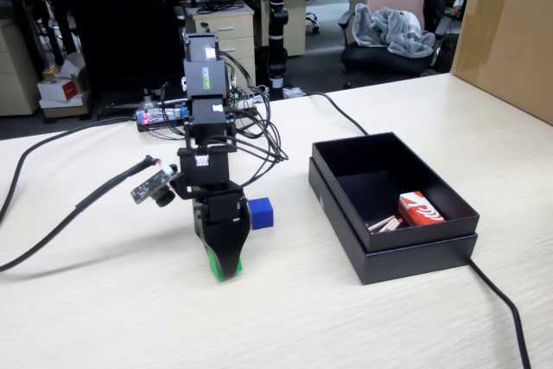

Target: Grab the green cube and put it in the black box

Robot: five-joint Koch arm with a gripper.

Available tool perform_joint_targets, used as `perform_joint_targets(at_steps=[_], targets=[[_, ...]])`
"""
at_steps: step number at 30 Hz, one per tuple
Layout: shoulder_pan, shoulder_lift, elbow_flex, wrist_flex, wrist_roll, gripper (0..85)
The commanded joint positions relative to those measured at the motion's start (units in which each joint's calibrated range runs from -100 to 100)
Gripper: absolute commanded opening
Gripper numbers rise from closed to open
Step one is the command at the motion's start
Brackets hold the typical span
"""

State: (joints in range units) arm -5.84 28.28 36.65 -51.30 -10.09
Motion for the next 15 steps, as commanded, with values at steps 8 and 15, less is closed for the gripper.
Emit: perform_joint_targets(at_steps=[8, 15], targets=[[-0.05, -8.15, 0.52, 0.97, -0.78, 0.9], [2.49, -33.96, -8.73, 0.97, 2.0, 0.9]])
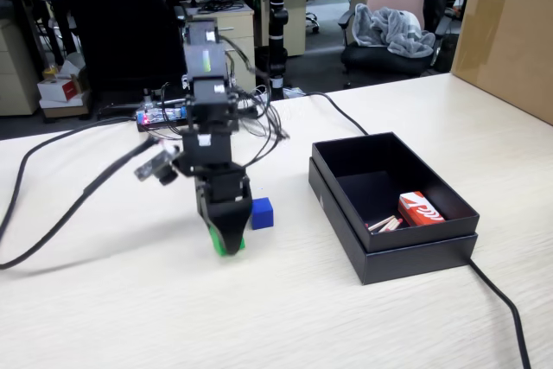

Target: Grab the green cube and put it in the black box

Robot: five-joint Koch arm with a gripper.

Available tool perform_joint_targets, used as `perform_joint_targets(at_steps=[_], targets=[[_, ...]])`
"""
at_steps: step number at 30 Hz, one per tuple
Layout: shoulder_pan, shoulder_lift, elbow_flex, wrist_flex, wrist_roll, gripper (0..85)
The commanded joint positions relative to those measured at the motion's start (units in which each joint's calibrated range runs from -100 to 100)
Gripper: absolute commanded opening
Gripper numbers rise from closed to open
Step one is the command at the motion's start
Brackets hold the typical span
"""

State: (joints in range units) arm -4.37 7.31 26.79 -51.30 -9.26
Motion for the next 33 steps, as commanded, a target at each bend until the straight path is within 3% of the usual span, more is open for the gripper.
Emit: perform_joint_targets(at_steps=[1, 7, 13, 18, 23, 33], targets=[[1.61, -16.55, 0.23, 0.97, 1.71, 0.9], [8.35, -37.78, -8.3, 0.97, 5.57, 0.9], [15.38, -44.78, -13.1, 0.97, 9.38, 0.9], [19.83, -40.19, -13.19, 0.97, 11.72, 0.9], [22.17, -24.35, -10.56, 1.23, 14.07, 1.1], [22.95, -16.21, -10.38, 1.23, 14.65, 1.1]])
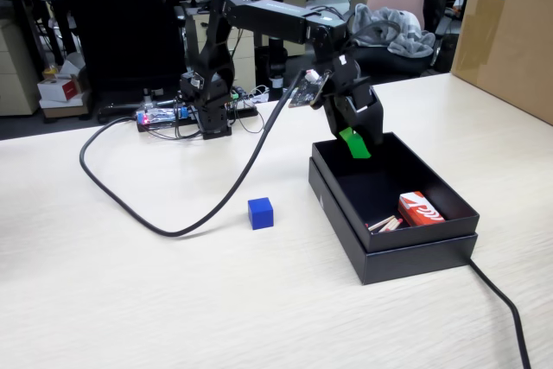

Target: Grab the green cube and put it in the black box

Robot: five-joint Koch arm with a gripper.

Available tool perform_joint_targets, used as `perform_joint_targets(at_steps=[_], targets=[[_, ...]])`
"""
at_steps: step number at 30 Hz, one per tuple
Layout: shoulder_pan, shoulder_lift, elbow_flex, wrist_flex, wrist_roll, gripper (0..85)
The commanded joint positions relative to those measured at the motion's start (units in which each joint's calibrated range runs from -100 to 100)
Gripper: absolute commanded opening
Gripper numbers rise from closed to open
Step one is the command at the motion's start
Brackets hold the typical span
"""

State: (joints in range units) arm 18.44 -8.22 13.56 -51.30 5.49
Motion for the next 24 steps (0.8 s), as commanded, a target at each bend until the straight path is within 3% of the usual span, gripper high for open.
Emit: perform_joint_targets(at_steps=[1, 11, 13, 20, 24], targets=[[0.15, -0.1, 2.49, 1.23, -0.1, 1.1], [-0.78, 5.18, 1.49, 1.23, -0.1, 1.5], [-1.07, 6.9, 0.95, 1.23, -0.15, 7.8], [-1.61, 10.0, 0.5, 1.23, -0.15, 11.6], [-1.71, 10.92, -0.23, 1.23, -0.2, 27.5]])
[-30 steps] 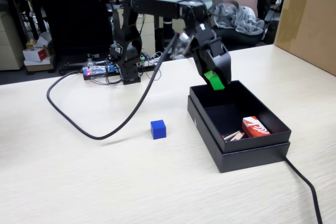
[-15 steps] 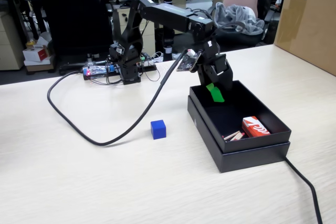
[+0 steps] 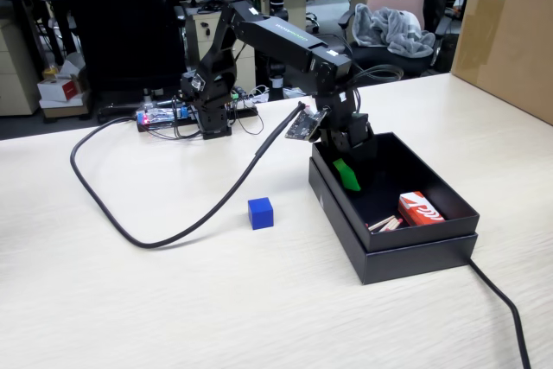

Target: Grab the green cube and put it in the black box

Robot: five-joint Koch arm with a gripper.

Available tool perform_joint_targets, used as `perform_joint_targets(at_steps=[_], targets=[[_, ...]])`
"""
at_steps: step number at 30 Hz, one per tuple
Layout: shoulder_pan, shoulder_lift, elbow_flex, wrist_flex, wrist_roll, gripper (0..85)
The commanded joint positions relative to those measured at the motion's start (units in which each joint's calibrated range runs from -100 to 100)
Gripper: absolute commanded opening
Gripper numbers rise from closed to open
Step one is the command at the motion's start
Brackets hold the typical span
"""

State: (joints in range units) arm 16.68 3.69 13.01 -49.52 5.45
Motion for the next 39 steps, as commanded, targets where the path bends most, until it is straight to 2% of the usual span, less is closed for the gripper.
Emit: perform_joint_targets(at_steps=[1, 3, 7, 10, 16, 23, 30, 39], targets=[[0.05, -0.99, 0.14, -0.55, -0.15, 28.2], [0.05, -1.11, -0.04, -0.55, -0.15, 28.2], [0.05, -2.83, -0.77, -0.55, -0.15, 43.6], [0.0, -6.39, -0.86, -0.55, -0.1, 46.7], [-2.34, -24.52, 1.04, -0.46, 1.27, 46.4], [-6.74, -46.78, -1.4, -0.55, -1.27, 46.4], [-12.41, -68.58, -19.08, -0.29, -4.0, 46.5], [-17.19, -93.36, -45.19, 2.65, -5.18, 48.3]])
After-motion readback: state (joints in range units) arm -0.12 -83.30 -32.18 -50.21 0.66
